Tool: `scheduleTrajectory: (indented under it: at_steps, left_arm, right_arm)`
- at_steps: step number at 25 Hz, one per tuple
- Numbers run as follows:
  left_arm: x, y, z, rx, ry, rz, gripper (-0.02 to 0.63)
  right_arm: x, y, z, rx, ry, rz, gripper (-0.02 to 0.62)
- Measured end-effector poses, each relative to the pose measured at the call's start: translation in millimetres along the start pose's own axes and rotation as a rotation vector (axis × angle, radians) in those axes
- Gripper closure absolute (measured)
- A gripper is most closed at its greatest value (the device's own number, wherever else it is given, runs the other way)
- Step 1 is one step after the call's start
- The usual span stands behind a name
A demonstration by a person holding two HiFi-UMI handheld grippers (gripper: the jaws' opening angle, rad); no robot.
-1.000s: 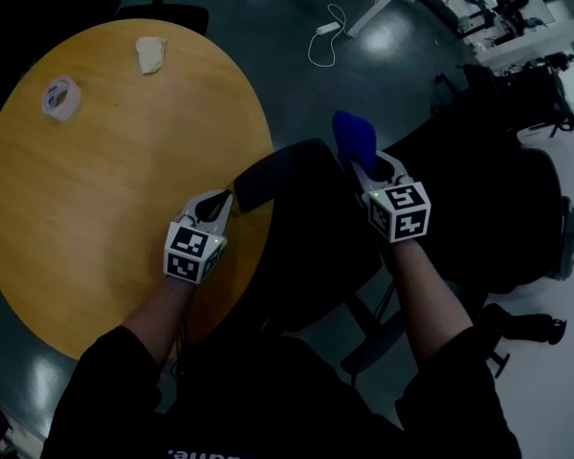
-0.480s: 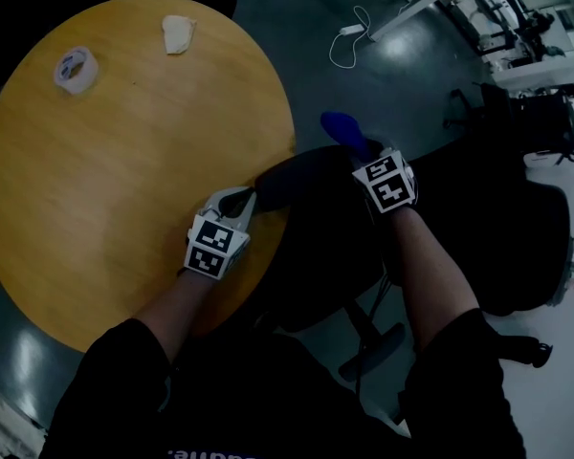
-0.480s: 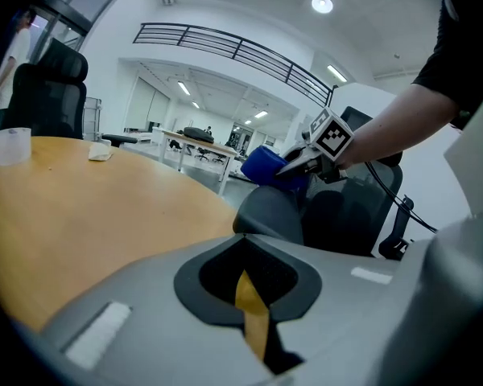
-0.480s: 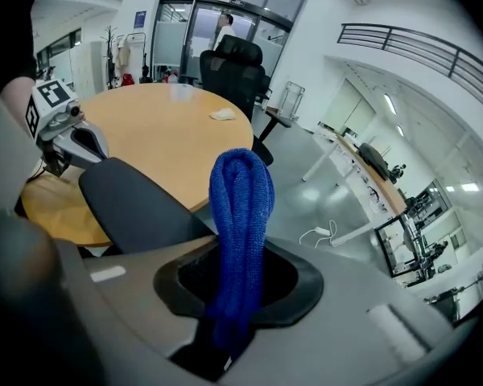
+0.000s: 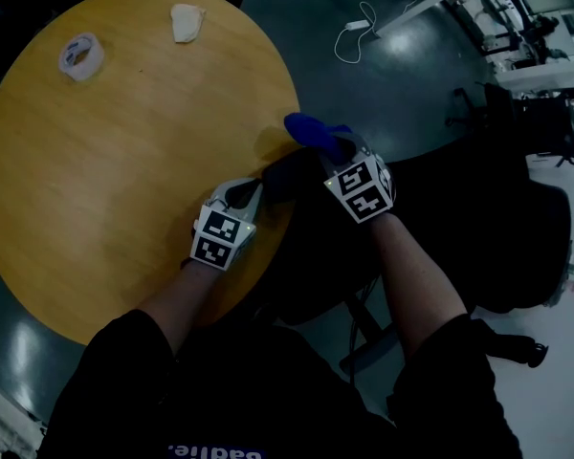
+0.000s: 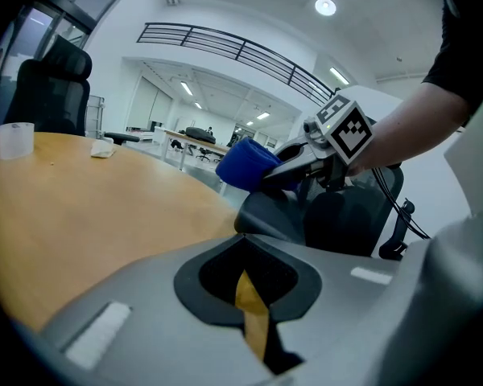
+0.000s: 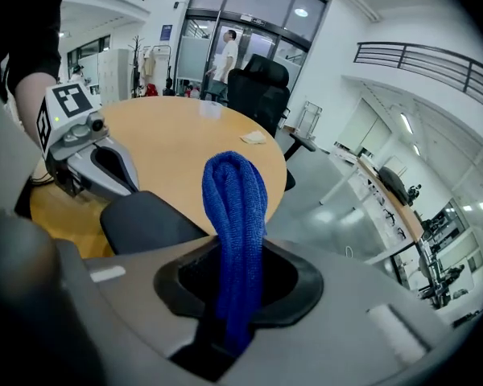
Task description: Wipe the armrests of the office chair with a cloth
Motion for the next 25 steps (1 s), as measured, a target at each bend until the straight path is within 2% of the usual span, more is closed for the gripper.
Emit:
scheduleTrajectory:
  at_steps: [6, 11, 15, 21, 25]
  left_arm:
    - [-1, 1, -2, -0.013, -0.009, 0.007, 0.592]
    - [-3, -2, -2, -0.028, -0.013, 0.015, 0.592]
    - [-3, -1, -2, -0.048, -0.02, 0.018, 0.592]
    - [-4, -2, -5, -0.052, -0.022, 0.019, 0.592]
    - [-7, -1, -10, -0.054, -0.012, 0.013, 0.592]
  right_arm:
    - [2, 39, 31, 0.051, -0.113, 0.037, 0.505]
    - [-2, 71, 58, 0.024, -0.188, 0.118, 0.505]
    - [-8, 91, 70, 0.09, -0.252, 0.182, 0.505]
    - [-32, 118, 69, 0.188, -0.335, 0.271, 0.505]
    - [-56, 108, 46, 0.242, -0.369, 0.242, 0.505]
Point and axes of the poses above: the fingertips, and each gripper's own axes: x forward along the fingers, y to its left, z out of its top, the point moved 10 cm from there along -x, backward along the fingers, and after that the axes turned 9 degrees about -x, right-handed, at the moved point
